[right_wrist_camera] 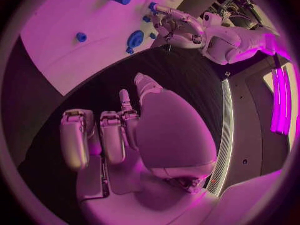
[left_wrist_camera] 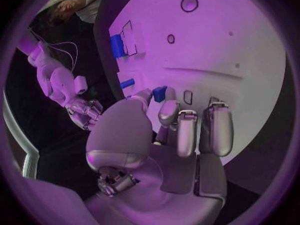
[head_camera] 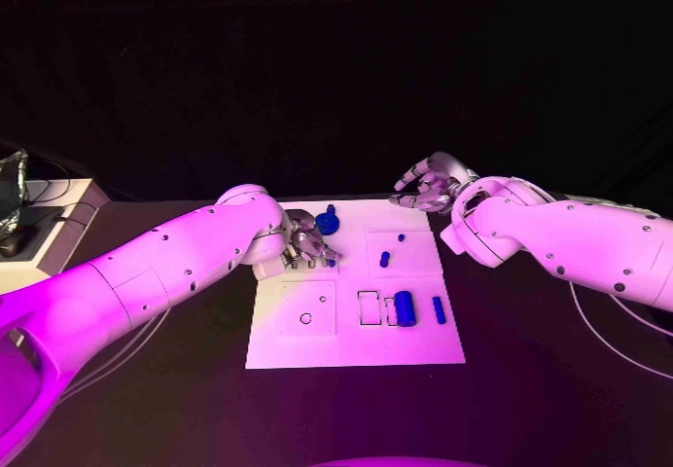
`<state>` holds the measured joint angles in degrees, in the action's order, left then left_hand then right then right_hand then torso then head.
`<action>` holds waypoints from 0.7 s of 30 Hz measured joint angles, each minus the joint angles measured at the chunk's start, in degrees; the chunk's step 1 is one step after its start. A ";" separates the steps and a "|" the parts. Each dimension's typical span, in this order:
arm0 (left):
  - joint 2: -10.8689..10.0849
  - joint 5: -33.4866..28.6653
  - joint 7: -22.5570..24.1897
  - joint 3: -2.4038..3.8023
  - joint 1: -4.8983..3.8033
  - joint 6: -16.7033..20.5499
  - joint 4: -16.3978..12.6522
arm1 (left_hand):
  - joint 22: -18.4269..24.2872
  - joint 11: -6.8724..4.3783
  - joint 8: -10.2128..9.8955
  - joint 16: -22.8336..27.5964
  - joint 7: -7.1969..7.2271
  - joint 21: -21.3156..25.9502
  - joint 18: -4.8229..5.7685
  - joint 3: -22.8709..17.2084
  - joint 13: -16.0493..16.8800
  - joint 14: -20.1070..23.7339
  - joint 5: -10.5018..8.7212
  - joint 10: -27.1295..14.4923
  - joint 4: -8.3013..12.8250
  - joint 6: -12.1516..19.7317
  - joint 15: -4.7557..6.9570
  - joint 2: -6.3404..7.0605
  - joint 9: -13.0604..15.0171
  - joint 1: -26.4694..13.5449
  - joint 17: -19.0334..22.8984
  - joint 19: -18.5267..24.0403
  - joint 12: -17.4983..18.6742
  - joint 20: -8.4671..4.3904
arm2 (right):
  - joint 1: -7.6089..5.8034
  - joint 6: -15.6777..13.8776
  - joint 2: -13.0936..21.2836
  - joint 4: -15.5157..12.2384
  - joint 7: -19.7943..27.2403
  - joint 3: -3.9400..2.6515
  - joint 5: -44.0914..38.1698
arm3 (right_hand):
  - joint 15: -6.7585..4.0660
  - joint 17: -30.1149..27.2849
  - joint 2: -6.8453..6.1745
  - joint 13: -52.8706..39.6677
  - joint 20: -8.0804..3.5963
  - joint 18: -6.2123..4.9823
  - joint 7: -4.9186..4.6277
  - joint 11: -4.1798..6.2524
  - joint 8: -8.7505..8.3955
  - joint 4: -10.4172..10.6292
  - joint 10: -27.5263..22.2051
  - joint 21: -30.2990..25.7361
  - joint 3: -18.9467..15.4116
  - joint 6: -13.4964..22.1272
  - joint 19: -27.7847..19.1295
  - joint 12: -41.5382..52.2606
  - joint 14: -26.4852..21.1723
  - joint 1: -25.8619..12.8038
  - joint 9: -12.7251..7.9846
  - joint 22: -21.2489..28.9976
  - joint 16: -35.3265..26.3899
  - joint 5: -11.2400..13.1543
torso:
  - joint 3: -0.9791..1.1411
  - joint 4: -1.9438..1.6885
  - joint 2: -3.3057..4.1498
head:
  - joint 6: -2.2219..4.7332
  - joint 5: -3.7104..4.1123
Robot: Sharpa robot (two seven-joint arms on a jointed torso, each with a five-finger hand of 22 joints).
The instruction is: Assemble the parts on the task board
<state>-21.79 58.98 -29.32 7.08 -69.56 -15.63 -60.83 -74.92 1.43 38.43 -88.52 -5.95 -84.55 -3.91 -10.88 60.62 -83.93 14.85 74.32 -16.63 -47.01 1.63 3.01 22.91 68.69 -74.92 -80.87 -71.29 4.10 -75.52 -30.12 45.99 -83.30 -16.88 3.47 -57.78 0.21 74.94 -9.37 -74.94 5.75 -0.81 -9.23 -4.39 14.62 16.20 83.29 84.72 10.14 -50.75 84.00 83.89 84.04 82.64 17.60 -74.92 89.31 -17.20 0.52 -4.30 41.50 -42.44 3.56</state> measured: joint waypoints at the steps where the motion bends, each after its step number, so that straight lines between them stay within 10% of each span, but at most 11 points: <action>1: 0.00 -0.08 0.01 0.00 0.00 0.00 -0.03 | 0.00 0.00 0.00 0.00 0.00 0.00 0.00 -0.43 0.00 0.00 0.00 0.00 -0.01 0.00 0.00 -0.08 0.09 0.47 0.00 0.00 0.08 0.00 | 0.00 0.02 -0.03 0.05 0.00 0.00 -0.07 | 0.00 0.00 0.00 0.00 0.00 0.00 0.00 0.00 0.00 0.00 0.00 0.00 0.00 0.00 0.00 0.00 0.00 0.00 0.00 0.00 0.00 0.00 | 0.02 0.01 0.01 | 0.00 0.00; 9: 0.01 -1.21 0.07 0.03 -0.02 0.07 -0.15 | 0.00 -0.23 -0.52 0.00 -0.02 0.00 0.00 -8.33 -1.05 -0.20 -0.05 -1.07 0.35 0.04 0.23 0.97 1.37 4.51 0.00 0.01 1.48 -0.01 | 0.06 0.24 -0.24 0.39 -0.08 0.04 -0.56 | 0.00 -0.01 0.00 0.01 0.00 0.00 0.00 0.00 0.00 0.16 0.00 -0.24 0.16 0.00 0.00 0.00 0.00 0.00 0.00 0.00 0.00 0.00 | 0.01 -0.09 0.03 | -0.14 0.18; 17: -0.60 -3.88 0.13 0.00 0.02 0.80 -0.15 | 0.01 -0.63 0.05 0.00 1.02 0.00 0.00 -25.32 -2.73 -0.22 -0.21 -1.43 2.17 1.27 1.04 4.79 1.88 4.90 0.00 0.53 3.61 -0.52 | 0.10 0.70 -0.27 0.66 -0.25 0.11 -0.80 | 0.00 -0.01 0.00 0.01 0.00 0.00 0.00 0.00 0.00 0.16 0.00 -0.24 0.16 0.00 0.00 0.00 0.00 0.00 0.06 0.01 0.00 0.00 | 0.01 -0.10 -0.01 | -0.27 0.20; 21: -1.07 -5.08 0.14 0.00 0.03 1.08 -0.24 | 0.01 -1.41 6.26 0.00 1.63 0.00 0.00 -27.91 -4.37 -0.01 0.14 -1.58 0.65 1.89 1.25 5.82 1.88 0.72 0.00 0.74 5.01 -0.73 | 0.13 0.93 -0.22 0.73 -0.32 0.14 -0.81 | 0.00 -0.01 0.00 0.02 0.00 0.00 0.00 0.00 0.00 0.16 0.00 -0.23 0.16 0.00 0.00 0.00 0.00 0.00 0.06 0.01 0.00 0.00 | 0.01 -0.07 -0.04 | -0.27 0.17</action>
<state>-22.86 53.90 -29.19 7.07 -69.53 -14.55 -61.06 -74.92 0.02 44.69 -88.52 -4.32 -84.55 -3.92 -38.79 56.26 -83.95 14.98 72.74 -15.97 -45.12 2.88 8.83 24.79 69.41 -74.91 -80.13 -66.28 3.37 -75.39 -29.19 45.77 -82.57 -17.20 3.61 -58.59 0.21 74.93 -9.37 -74.92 5.75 -0.81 -9.23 -4.39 14.61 16.36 83.29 84.48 10.30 -50.75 83.99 83.89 84.05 82.64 17.65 -74.91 89.31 -17.20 0.52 -4.37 41.46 -42.71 3.73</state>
